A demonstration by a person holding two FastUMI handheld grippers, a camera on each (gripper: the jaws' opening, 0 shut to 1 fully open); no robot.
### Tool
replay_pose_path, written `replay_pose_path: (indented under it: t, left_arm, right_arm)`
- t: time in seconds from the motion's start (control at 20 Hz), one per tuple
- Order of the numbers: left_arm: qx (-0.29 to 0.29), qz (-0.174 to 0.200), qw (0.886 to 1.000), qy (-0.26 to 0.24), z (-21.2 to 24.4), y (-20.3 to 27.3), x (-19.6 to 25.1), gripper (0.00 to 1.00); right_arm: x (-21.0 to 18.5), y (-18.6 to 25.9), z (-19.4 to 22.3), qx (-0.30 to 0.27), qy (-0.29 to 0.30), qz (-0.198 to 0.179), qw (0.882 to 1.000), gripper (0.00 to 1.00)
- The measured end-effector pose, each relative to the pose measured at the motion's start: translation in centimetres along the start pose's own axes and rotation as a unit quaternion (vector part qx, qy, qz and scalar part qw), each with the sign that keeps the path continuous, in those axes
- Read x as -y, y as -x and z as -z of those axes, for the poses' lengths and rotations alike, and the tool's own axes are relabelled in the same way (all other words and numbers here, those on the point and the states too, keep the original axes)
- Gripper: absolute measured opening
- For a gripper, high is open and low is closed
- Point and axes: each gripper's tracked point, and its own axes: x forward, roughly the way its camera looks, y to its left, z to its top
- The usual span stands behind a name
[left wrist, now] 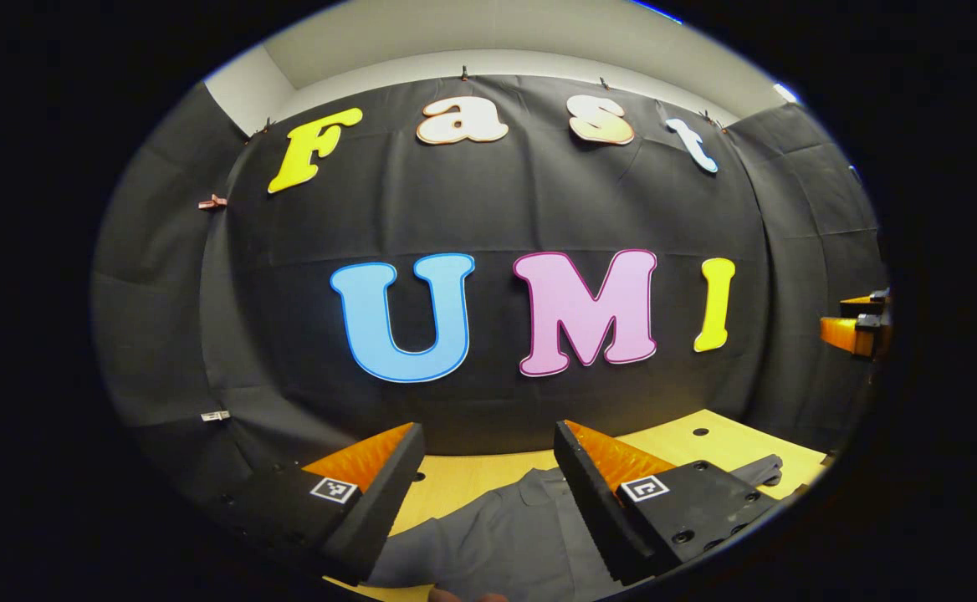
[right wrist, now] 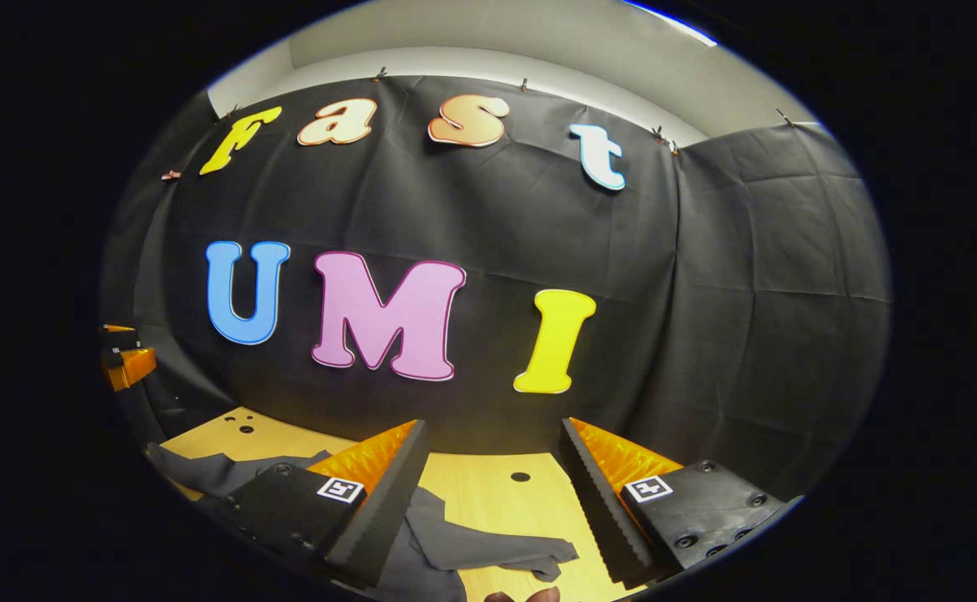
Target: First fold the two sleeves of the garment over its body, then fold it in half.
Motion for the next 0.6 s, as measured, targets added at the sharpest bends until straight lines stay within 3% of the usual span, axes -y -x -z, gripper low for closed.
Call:
replay_pose_path:
  t: [0.35, 0.6]
  left_arm:
    - [-0.008, -0.008, 1.000, -0.012, -0.1, -0.4, 1.7, 0.99]
    - [-0.021, -0.014, 1.000, -0.009, 0.4, -0.9, 3.2, 0.99]
  right_arm:
    - [3.7, -2.5, 5.3, -0.047, 0.013, 0.004, 0.999, 0.97]
    - [6.8, -4.3, 11.4, -0.103, -0.012, 0.010, 0.995, 0.96]
